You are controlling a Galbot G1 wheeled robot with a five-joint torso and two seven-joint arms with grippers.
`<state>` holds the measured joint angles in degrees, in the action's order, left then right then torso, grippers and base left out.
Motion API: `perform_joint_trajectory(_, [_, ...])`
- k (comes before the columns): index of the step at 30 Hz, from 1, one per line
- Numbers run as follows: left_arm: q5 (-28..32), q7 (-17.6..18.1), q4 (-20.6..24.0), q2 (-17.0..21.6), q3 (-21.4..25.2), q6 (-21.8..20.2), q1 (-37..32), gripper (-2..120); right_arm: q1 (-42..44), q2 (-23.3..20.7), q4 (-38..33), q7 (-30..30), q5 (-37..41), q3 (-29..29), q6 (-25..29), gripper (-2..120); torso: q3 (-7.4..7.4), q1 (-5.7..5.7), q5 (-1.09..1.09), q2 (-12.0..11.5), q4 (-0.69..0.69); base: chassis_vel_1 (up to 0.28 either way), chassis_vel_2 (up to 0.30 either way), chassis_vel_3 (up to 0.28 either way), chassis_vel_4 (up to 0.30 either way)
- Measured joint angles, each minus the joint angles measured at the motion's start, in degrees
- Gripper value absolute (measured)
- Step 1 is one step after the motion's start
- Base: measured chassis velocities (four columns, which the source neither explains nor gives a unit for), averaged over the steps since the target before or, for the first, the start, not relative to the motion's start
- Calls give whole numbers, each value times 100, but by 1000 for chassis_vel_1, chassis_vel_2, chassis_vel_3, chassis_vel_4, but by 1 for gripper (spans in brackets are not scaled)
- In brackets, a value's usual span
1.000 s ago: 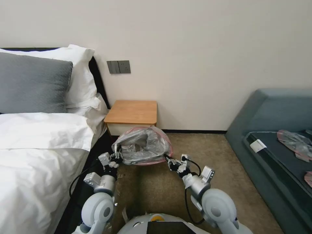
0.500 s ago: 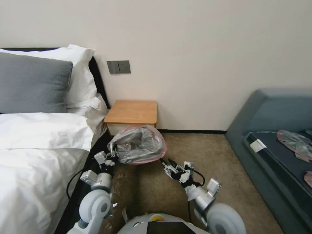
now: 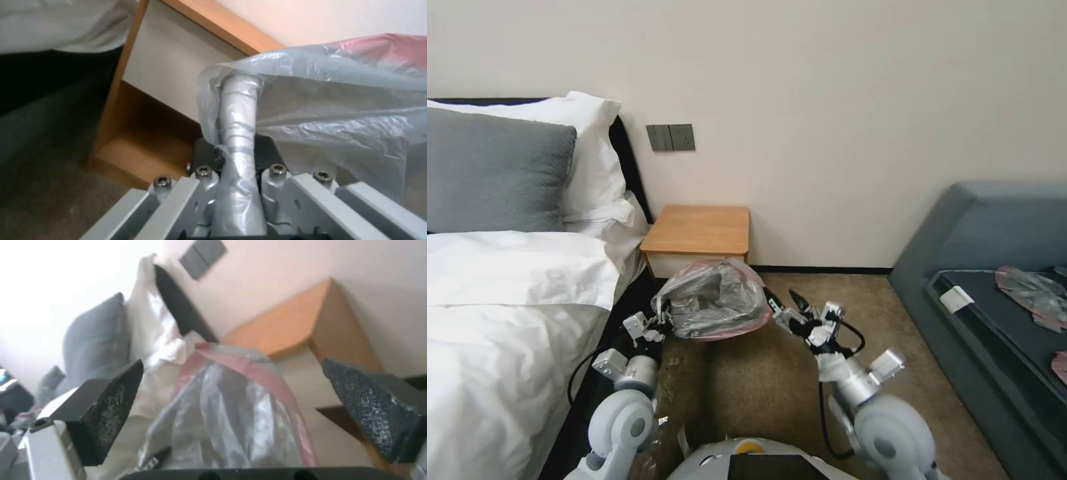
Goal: Pick up the garbage bag from the table and place it over the trash can.
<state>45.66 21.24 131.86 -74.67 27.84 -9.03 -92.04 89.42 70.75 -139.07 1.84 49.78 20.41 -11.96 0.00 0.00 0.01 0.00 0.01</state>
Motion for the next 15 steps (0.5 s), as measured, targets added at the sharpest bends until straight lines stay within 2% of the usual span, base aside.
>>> perform_joint_trajectory(6, [256,21,65,-6,-6,-85,-8,5,-497,204,506,325,551,-90,96,100,0,0,0,0,0,0,0,0,0])
perform_joint_trajectory(15, [476,91,122,-6,41,-123,-5,5,-650,595,790,402,1417,-137,0,100,0,0,-1,0,-1,0,0,0,0])
